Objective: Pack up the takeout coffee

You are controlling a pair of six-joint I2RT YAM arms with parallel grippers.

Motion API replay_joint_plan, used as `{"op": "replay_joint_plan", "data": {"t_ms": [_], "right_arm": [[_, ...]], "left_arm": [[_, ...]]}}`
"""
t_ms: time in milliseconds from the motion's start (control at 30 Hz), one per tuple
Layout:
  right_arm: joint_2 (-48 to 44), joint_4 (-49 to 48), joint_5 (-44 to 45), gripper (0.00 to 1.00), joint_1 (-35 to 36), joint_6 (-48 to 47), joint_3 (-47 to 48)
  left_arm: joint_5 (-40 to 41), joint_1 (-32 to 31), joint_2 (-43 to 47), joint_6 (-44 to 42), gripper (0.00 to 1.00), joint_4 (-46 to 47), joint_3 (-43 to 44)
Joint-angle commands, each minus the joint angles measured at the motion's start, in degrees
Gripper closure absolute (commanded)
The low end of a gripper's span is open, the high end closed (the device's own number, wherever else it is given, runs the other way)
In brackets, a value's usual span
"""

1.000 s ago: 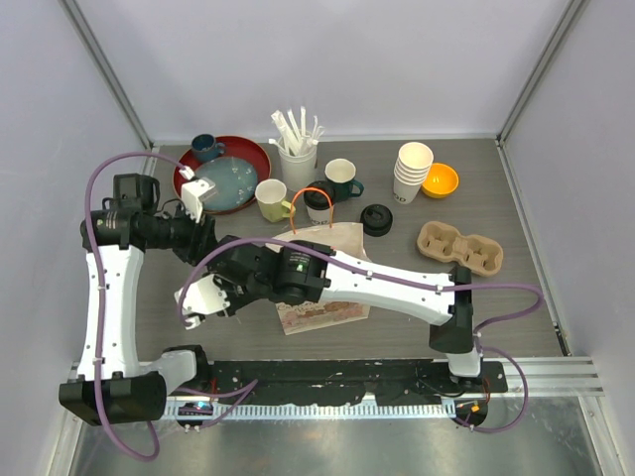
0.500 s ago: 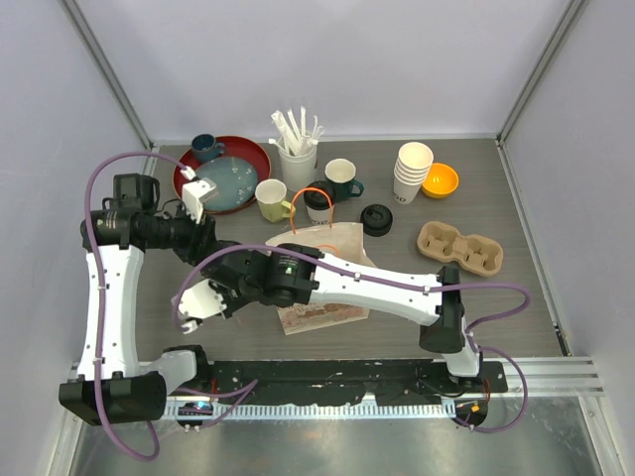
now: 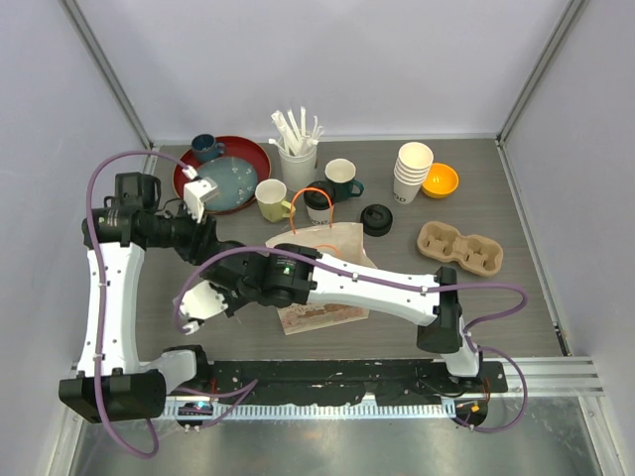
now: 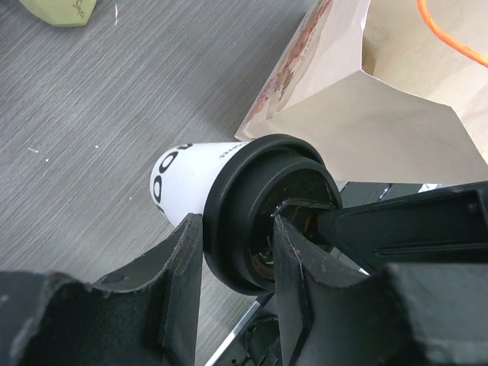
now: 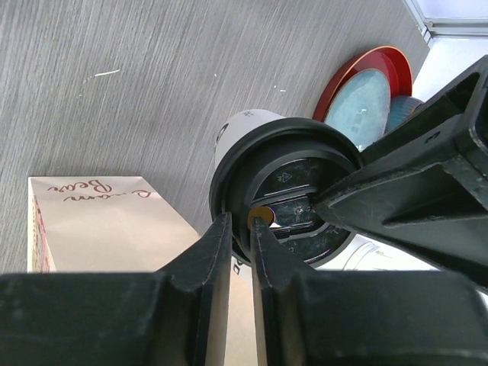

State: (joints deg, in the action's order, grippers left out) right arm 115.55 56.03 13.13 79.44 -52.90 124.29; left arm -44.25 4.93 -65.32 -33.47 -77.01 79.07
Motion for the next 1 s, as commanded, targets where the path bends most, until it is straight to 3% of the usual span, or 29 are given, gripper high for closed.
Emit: {"op": "replay_joint_plan", "data": {"t_ms": [0, 133, 233, 300, 433, 500, 600, 733, 967], "right_arm": [[0.29, 1.28, 1.29, 0.85, 0.1, -0.53, 2.01], [-0.23, 1.01, 1.11, 0.99, 0.1, -0.18, 1.92], [-1.37, 0.4, 0.67, 0.99, 0.1, 0.17, 1.4], [-2.6, -0.57, 1.02, 0.99, 0.1, 0.35, 0.26], [-4.27, -1.89, 1.2, 0.99, -0.25, 1.4, -0.63], [-4.8, -2.42, 1.03, 0.99, -0.6, 2.71, -0.45], [-5.33, -2.77, 0.94, 0.99, -1.48, 4.65, -0.36], [-6.12, -2.94, 0.59, 0.99, -2.36, 6.49, -0.54], [-7.97, -2.86, -0.2, 0.99, -3.85, 10.01, 1.21]], "left_arm": [[-2.24, -0.09, 0.19, -0.72, 1.0, -11.32, 1.18], [-2.24, -0.09, -0.07, -0.63, 1.0, -11.23, 1.09], [-2.24, -0.09, -0.34, 0.33, 0.99, -10.44, 1.18], [-1.63, -0.01, -0.6, 1.82, 0.89, -9.65, 1.7], [-1.19, -0.09, -0.78, 3.59, 0.56, -8.86, 4.77], [-1.28, 0.08, -0.34, 4.9, 0.54, -8.16, 6.8], [-1.89, -0.09, 0.8, 8.41, 0.39, -4.74, 7.59], [-2.33, -0.09, 1.68, 11.4, 0.29, -1.57, 8.03], [-0.75, -0.09, 2.74, 17.99, 0.27, 3.27, 12.24]]}}
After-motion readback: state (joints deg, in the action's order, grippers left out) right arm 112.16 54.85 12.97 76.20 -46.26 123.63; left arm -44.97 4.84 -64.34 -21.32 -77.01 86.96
